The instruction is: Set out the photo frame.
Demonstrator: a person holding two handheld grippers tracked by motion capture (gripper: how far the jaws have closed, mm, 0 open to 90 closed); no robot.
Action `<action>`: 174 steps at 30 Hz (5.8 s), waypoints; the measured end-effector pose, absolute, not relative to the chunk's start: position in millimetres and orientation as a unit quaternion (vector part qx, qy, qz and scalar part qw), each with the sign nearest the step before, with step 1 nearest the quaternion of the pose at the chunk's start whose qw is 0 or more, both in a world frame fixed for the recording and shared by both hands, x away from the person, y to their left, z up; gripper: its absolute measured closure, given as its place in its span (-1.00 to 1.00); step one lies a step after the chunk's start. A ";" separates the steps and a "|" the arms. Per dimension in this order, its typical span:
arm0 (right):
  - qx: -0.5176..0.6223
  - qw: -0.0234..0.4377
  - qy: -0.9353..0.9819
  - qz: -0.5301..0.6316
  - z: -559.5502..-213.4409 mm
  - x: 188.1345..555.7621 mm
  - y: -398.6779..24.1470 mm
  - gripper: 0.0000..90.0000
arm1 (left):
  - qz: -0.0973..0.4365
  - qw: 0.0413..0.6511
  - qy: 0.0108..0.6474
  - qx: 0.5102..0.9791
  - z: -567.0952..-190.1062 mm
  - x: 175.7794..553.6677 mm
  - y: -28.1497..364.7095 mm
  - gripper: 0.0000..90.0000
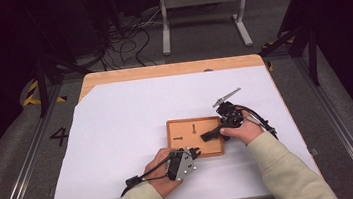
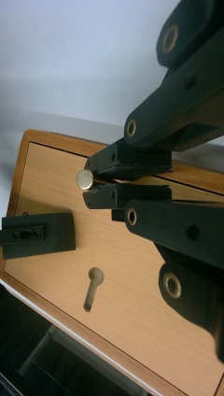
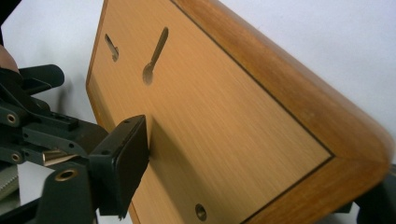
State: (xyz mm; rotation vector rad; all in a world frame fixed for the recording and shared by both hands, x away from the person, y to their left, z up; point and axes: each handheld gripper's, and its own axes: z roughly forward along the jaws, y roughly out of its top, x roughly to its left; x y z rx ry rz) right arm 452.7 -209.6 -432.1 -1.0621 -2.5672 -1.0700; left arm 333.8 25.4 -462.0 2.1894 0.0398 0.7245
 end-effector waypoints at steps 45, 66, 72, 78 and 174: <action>-0.233 0.046 -0.901 -0.364 -404.8 421.6 -220.1 0.19 | 0.129 0.532 0.217 0.809 -417.5 351.0 142.0 0.34; -0.094 -0.069 -0.943 -0.313 -390.0 374.5 -211.5 0.40 | 0.135 0.512 0.280 0.801 -433.6 371.2 163.2 0.31; -0.077 -0.083 -0.945 -0.306 -388.9 361.1 -210.5 0.48 | 0.132 0.508 0.277 0.805 -435.7 371.7 161.6 0.31; -0.063 -0.097 -0.946 -0.303 -388.6 350.9 -210.2 0.51 | 0.129 0.506 0.281 0.805 -437.5 371.5 161.1 0.31; -0.300 -0.046 -0.878 -0.370 -443.8 384.4 -226.3 1.00 | 0.113 0.490 0.293 0.814 -443.5 374.3 161.1 0.16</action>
